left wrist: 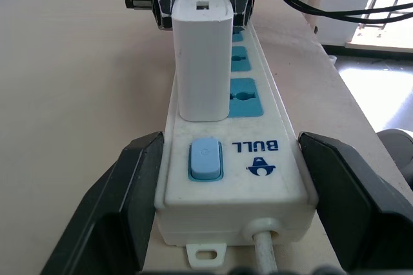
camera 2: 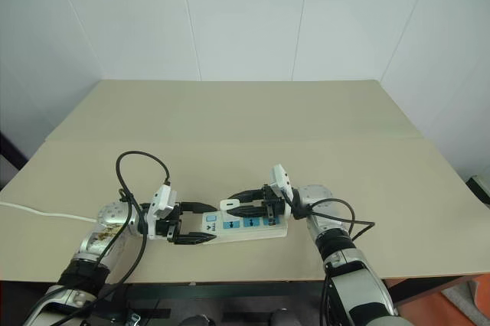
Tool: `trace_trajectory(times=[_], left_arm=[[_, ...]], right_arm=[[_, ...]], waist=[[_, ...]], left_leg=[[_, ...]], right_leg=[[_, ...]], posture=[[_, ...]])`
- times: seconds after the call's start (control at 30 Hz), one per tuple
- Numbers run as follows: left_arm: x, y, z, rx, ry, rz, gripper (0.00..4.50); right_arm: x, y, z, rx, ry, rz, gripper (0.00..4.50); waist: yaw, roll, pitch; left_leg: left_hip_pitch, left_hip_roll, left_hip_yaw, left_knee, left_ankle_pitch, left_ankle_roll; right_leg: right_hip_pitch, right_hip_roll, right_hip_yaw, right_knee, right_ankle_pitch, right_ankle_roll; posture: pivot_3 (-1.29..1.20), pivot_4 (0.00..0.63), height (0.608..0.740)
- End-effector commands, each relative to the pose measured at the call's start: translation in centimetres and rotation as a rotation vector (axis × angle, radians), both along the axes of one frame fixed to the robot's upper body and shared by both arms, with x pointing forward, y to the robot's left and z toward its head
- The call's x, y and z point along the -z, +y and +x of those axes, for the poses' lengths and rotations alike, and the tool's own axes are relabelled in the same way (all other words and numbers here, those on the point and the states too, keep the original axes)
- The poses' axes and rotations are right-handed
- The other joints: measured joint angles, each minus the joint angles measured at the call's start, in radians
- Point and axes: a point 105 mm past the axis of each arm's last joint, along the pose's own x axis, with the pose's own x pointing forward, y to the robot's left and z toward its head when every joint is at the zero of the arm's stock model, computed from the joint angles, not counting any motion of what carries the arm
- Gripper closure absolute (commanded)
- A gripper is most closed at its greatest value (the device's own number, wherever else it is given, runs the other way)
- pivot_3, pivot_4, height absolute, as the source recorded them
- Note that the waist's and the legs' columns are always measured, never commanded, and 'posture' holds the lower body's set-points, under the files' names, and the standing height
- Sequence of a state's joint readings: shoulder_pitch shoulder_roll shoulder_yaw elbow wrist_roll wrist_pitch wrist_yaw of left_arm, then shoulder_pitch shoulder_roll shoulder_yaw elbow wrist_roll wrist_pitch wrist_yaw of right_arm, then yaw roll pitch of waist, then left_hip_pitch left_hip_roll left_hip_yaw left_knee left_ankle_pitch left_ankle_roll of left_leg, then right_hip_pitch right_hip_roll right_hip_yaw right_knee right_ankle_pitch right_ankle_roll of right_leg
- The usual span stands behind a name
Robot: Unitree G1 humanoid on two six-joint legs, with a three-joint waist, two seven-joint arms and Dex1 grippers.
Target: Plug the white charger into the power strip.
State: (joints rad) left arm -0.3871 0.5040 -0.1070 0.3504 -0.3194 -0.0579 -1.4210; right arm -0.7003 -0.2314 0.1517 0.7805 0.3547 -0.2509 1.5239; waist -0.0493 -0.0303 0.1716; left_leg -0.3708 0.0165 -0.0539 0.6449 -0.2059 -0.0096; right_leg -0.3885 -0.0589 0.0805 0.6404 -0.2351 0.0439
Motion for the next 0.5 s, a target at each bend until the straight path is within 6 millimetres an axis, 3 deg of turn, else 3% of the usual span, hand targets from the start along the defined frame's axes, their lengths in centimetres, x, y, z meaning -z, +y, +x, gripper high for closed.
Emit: trace_trajectory(times=[0.03,0.1,0.43,0.5], left_arm=[[0.0,-0.1,-0.5,0.029,0.002,0.017,1.33],[0.0,-0.1,-0.5,0.029,0.001,0.018,1.33],[0.0,-0.2,-0.6,0.027,0.001,0.016,1.33],[0.0,-0.2,-0.6,0.025,0.0,0.016,1.33]], right_arm=[[4.1,-1.4,-0.7,0.044,0.13,-0.118,3.38],[4.0,-1.4,-0.7,0.036,0.13,-0.113,3.38],[3.2,-1.6,-1.0,0.015,0.053,-0.075,0.1],[2.9,-1.7,-1.1,0.0,0.038,-0.071,0.04]], waist=[[0.0,0.0,0.0],[0.0,0.0,0.0],[0.002,-0.003,-0.002],[0.002,-0.003,-0.002]], left_leg=[[0.0,0.0,0.0,0.0,0.0,0.0],[0.0,0.0,0.0,0.0,0.0,0.0],[0.0,0.0,0.0,-0.001,0.0,0.0],[0.0,0.0,0.0,-0.001,0.0,0.0]], right_leg=[[0.0,0.0,0.0,0.0,0.0,0.0],[0.0,0.0,0.0,0.0,0.0,0.0],[0.0,0.0,-0.001,0.0,-0.002,-0.001],[0.0,0.0,-0.001,0.0,-0.002,-0.001]], posture=[[0.0,0.15,0.74],[0.0,0.15,0.74],[0.0,0.15,0.74],[0.0,0.15,0.74]])
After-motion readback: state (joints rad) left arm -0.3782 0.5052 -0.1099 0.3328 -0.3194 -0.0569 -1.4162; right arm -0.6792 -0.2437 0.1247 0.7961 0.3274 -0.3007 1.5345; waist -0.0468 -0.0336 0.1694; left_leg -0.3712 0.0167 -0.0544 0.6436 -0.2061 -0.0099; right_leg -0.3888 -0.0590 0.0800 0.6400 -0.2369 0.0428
